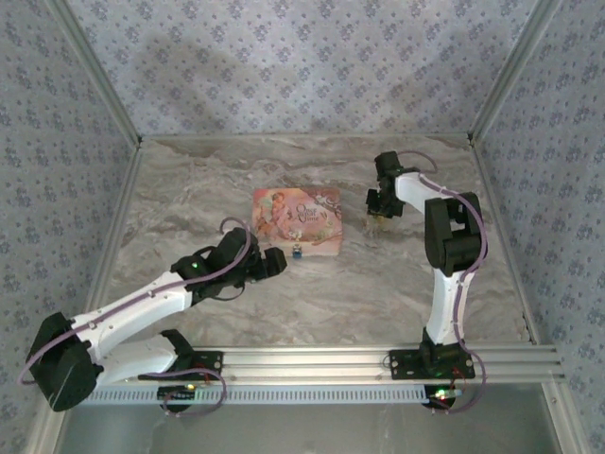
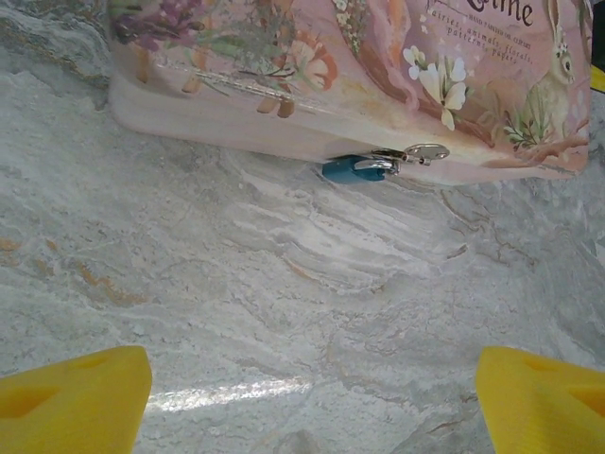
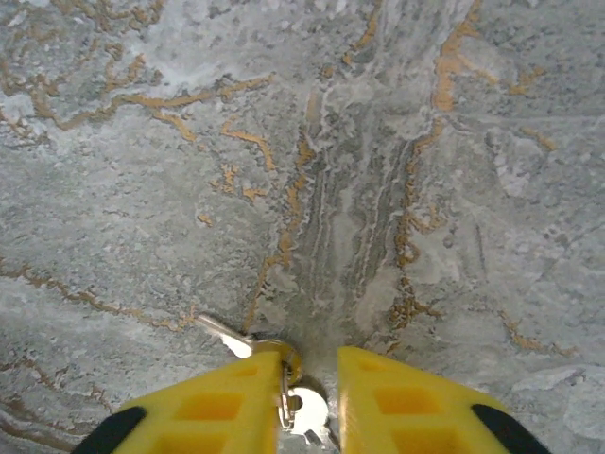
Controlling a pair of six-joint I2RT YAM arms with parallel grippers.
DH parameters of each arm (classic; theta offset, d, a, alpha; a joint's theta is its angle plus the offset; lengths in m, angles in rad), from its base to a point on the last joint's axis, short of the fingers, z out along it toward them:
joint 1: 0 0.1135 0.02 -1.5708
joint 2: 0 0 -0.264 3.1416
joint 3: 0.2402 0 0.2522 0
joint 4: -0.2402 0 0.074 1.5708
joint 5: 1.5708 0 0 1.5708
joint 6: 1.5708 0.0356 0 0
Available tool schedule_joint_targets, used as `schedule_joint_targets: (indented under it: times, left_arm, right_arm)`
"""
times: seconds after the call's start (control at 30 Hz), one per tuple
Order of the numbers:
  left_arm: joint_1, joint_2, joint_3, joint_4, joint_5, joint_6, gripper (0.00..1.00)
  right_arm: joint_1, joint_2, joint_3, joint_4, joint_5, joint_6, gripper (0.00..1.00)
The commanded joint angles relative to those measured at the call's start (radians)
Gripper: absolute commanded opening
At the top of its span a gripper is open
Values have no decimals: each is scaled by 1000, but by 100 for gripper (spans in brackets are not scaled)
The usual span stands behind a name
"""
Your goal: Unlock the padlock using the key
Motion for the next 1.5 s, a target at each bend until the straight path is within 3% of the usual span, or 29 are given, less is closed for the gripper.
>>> schedule_joint_targets:
  times: [0.0, 0.2, 0.43, 1.03, 1.33, 1.47]
  left_arm:
    - [-6, -25, -12, 9, -23, -16, 89]
    - [-6, -46, -33, 9, -35, -28, 89]
    - [-6, -58, -31, -7, -45, -28, 89]
    - [7, -11, 143, -6, -45, 78, 89]
    - [67, 13, 275, 0, 26, 147, 88]
    - [100, 8, 327, -6, 62, 181, 88]
  right_arm:
    - [34, 54, 26, -65, 5, -11, 17]
    - [47, 71, 54, -98, -2, -31, 0]
    - [49, -47, -10, -14, -44, -35, 0]
    - [57, -600, -149, 12, -113, 8, 0]
    - [133, -870, -208, 80, -157, -15, 0]
    - [221, -993, -292, 164, -152, -80, 0]
